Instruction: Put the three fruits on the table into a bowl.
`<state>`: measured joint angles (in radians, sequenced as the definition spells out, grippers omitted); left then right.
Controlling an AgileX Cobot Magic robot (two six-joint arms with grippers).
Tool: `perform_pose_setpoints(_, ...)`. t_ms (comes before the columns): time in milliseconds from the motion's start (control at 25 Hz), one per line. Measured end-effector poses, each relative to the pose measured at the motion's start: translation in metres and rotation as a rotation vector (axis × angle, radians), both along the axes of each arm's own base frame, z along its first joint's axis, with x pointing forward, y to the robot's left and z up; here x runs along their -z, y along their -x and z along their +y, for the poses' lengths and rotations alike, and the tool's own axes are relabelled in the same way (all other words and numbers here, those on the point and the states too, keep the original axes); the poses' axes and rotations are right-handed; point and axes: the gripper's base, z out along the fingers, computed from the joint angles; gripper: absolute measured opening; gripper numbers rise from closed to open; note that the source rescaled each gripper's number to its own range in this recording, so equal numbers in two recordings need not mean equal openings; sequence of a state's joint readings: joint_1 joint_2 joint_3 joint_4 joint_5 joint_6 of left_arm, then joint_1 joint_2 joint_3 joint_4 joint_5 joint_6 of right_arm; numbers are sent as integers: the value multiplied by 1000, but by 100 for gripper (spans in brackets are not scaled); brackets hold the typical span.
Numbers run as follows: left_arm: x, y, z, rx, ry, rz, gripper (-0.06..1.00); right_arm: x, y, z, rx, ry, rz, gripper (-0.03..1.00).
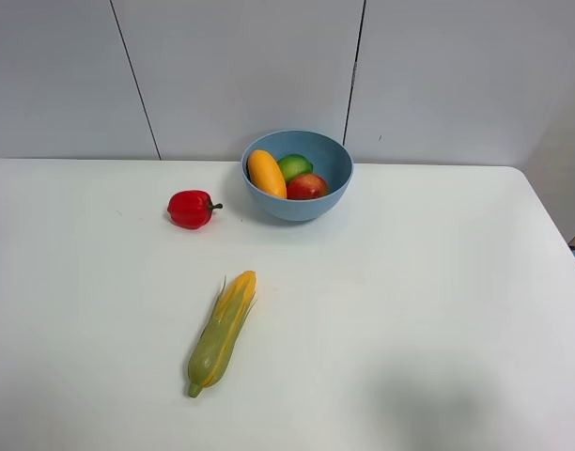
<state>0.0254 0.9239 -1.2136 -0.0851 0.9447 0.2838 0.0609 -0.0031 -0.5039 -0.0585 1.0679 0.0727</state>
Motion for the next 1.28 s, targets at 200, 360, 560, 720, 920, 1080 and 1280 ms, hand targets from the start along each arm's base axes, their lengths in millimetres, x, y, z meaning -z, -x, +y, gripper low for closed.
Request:
perform_pose_setpoints(200, 62, 93, -2, -43, 57, -36, 100, 0, 0, 0, 0, 0, 0, 99)
perform_pose_setpoints(360, 108, 136, -9, -40, 90, -100, 100, 0, 0, 0, 0, 0, 0, 99)
perform_pose_setpoints(560, 146, 153, -11, -109, 224, -56, 100, 0, 0, 0, 0, 0, 0, 99)
perform_pose_setpoints(720, 155, 153, -8, -148, 225, -18, 100, 0, 0, 0, 0, 0, 0, 99)
perform_pose_setpoints(920, 156, 158, -5, -203, 236, -49, 100, 0, 0, 0, 0, 0, 0, 99)
perform_pose_setpoints(1080, 156, 166, -5, -204, 239, -100, 100, 0, 0, 0, 0, 0, 0, 99)
perform_pose_setpoints(1280, 156, 168, -5, -186, 240, -108, 100, 0, 0, 0, 0, 0, 0, 99)
